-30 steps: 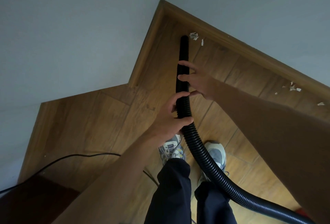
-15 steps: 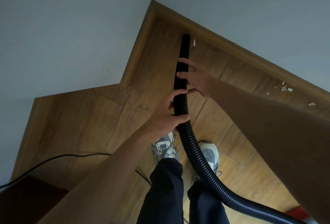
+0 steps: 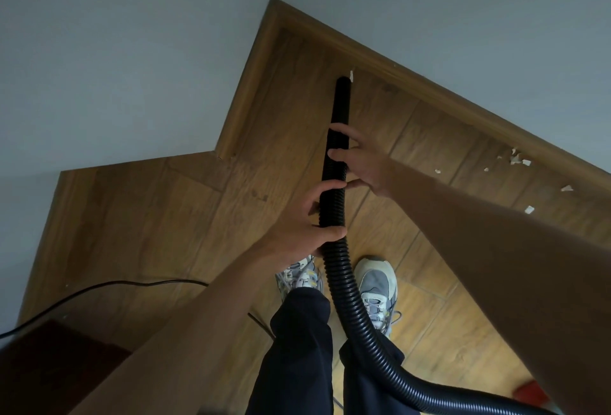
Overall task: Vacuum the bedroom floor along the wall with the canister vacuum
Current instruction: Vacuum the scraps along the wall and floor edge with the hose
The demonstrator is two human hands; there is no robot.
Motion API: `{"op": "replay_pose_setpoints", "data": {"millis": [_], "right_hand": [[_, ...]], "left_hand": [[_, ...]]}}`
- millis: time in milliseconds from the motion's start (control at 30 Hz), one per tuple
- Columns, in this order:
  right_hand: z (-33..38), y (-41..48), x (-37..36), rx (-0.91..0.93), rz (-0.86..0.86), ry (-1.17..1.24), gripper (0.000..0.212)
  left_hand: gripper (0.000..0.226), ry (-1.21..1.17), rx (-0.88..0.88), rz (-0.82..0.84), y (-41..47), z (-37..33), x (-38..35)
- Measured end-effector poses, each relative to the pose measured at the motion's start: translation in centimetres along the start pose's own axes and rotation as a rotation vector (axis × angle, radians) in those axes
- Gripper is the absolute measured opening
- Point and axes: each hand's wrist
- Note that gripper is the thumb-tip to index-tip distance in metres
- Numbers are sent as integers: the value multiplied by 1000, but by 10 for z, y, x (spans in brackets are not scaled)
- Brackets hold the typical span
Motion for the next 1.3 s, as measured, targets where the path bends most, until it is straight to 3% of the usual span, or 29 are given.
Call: {"op": "replay_pose_setpoints", "data": {"millis": [500,1300], "right_hand": [[-24,-23,23,-12,-62,110,53],[-157,-102,68,-65,-218,352,51]], "left_hand": [[69,48,53,112,-4,-8,-23],[66,206,207,223,-22,53,-128]]}}
Point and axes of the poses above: each hand's wrist, its own y-axis towards the middle knuckle, its own x-axis out of the back of the hand, z = x × y, and after that the axes turned 3 degrees about z, right-handed
